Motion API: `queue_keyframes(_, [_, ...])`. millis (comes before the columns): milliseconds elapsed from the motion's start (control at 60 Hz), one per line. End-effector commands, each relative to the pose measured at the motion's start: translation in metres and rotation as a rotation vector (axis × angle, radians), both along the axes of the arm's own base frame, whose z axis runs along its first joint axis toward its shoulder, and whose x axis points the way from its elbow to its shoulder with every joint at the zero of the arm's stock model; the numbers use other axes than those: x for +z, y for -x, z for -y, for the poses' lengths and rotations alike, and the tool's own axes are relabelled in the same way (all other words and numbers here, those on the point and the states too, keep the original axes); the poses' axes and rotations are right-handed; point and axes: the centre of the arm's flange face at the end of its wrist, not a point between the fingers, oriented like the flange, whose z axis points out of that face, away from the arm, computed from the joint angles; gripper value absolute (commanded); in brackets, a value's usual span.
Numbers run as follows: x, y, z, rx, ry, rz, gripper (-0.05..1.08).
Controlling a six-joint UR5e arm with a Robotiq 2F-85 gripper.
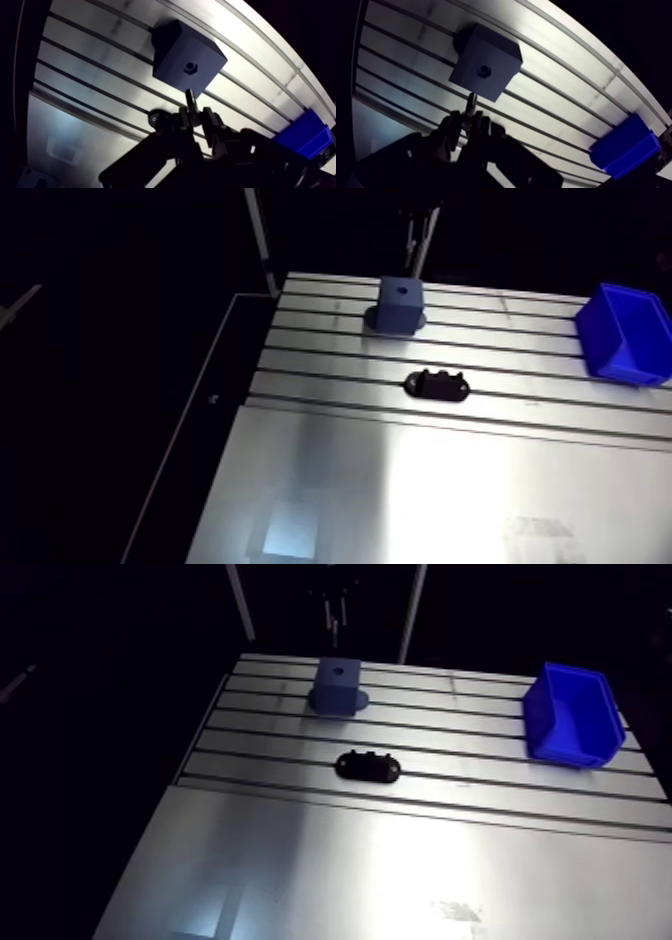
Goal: Pick up the M10 bolt and insert it into the hex recess until seated.
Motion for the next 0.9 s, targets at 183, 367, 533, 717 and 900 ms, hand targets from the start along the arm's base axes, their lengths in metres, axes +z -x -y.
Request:
queue_keyframes(183, [-0.006, 0.005, -0.006, 0.032, 0.006, 0.006, 0.91])
queue_keyframes(367, [-0.014, 0.006, -0.006, 0.033, 0.005, 0.014, 0.91])
queue_keyframes(533, [-0.015, 0.005, -0.005, 0.034, 0.005, 0.015, 0.91])
queue_keyframes(717, [-0.025, 0.005, -0.002, 0.036, 0.001, 0.028, 0.91])
queue_keyframes(900, [-0.030, 0.006, 0.000, 0.041, 0.003, 0.026, 0.91])
